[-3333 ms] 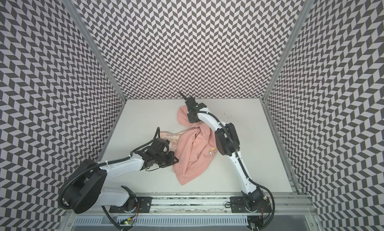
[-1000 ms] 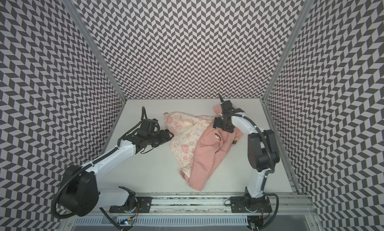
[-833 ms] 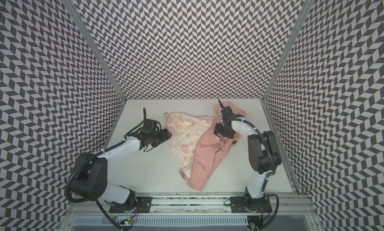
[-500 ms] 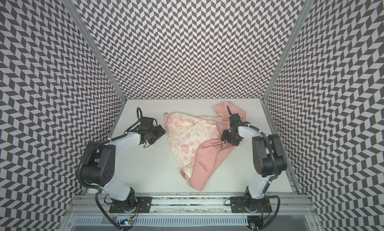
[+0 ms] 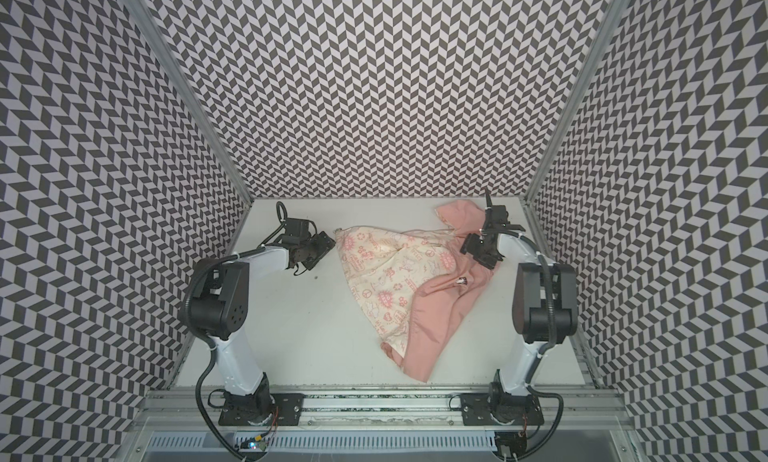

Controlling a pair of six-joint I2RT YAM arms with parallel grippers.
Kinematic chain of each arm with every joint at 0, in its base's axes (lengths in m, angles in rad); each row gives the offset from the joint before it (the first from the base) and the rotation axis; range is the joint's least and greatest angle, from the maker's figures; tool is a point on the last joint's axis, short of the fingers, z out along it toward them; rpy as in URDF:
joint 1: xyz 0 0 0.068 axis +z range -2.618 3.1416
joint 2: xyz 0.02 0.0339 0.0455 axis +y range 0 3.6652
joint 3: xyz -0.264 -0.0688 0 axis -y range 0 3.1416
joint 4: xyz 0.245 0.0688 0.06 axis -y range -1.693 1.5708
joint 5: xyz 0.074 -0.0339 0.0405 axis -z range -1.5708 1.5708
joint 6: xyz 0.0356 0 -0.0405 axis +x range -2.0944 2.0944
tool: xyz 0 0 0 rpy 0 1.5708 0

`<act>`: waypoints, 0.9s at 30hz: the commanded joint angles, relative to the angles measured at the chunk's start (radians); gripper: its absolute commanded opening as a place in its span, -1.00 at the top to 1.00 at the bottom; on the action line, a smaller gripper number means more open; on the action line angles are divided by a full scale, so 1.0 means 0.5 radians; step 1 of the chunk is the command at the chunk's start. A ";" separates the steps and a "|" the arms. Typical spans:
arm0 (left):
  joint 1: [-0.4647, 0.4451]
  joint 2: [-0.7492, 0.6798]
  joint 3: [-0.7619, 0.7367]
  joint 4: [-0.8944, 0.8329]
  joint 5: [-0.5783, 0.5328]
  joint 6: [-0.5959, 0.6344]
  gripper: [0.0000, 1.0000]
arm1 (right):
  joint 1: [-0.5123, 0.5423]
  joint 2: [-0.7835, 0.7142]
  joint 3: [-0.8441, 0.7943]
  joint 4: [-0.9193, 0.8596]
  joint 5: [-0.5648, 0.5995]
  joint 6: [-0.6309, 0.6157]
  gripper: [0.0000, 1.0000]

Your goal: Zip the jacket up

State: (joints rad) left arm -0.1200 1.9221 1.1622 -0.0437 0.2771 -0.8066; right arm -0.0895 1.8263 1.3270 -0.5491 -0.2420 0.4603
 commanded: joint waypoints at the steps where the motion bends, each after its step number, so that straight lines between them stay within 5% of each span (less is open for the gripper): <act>1: -0.001 0.110 0.162 0.046 0.086 0.039 -0.68 | 0.017 -0.058 0.050 -0.072 -0.114 0.000 -0.53; 12: -0.103 0.503 0.647 -0.102 0.358 0.250 -0.48 | 0.177 -0.438 -0.101 -0.041 -0.059 -0.030 -0.62; 18: -0.236 0.529 0.705 -0.041 0.625 0.428 0.10 | 0.216 -0.389 -0.088 -0.091 -0.047 -0.058 -0.47; 22: -0.293 0.408 0.654 0.030 0.763 0.456 0.91 | 0.216 -0.370 -0.148 -0.059 -0.065 -0.062 -0.38; 27: -0.438 0.084 0.717 -0.140 0.791 0.665 1.00 | 0.216 -0.385 -0.222 -0.010 -0.108 -0.043 -0.29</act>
State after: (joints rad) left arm -0.3004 2.1155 1.4891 -0.0784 0.6277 -0.5716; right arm 0.0162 1.6253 1.2343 -0.5728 -0.2821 0.4423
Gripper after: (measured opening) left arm 0.051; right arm 0.649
